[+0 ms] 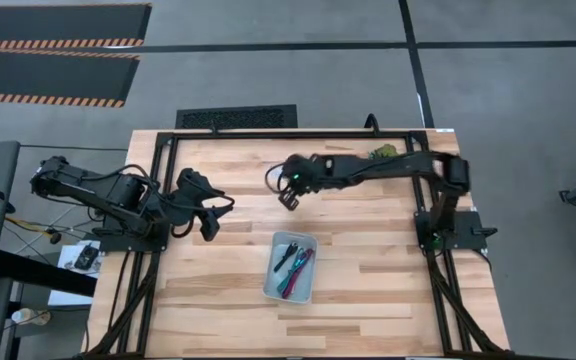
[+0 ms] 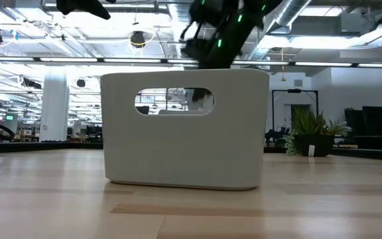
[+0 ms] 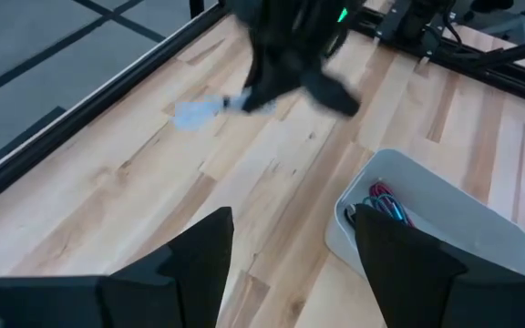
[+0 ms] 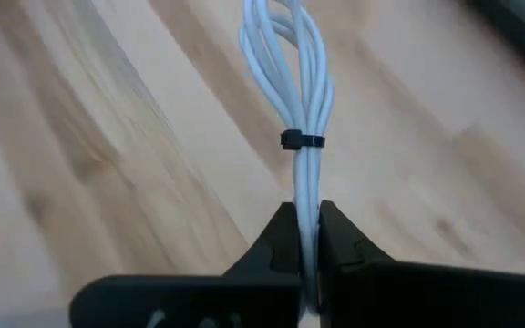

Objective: Pick and place USB-C Cables
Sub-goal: Put the white charger cable into the gray bin

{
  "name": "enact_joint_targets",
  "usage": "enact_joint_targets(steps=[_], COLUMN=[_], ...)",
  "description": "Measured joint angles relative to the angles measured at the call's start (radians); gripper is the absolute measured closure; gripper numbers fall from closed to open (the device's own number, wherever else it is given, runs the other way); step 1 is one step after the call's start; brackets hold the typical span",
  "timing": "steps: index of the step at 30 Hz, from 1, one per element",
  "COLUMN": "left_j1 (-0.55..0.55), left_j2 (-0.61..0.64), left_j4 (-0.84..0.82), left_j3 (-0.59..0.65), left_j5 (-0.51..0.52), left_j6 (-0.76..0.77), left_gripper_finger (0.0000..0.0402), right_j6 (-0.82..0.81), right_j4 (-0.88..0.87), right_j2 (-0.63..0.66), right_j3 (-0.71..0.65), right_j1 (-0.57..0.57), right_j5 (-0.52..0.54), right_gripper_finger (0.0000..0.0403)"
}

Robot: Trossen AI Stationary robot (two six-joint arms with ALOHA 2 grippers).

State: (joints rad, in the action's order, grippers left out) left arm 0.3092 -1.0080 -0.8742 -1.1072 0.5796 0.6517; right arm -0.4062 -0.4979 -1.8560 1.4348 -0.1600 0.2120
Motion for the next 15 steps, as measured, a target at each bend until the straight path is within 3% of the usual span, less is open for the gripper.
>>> enact_joint_targets(steps=[9,15], left_j1=[0.0,0.0], left_j2=[0.0,0.0], left_j4=[0.023,0.053], left_j3=[0.0,0.0], left_j5=[0.011,0.038], left_j6=[0.0,-0.019], left_gripper_finger=[0.0184,0.0184], right_j6=[0.02,0.082], right_j4=[0.073,0.148], right_j2=[0.25,0.381], right_j3=[0.001,0.0], right_j1=[0.013,0.082], right_j5=[0.066,0.191], right_gripper_finger=[0.0393,0.0393])
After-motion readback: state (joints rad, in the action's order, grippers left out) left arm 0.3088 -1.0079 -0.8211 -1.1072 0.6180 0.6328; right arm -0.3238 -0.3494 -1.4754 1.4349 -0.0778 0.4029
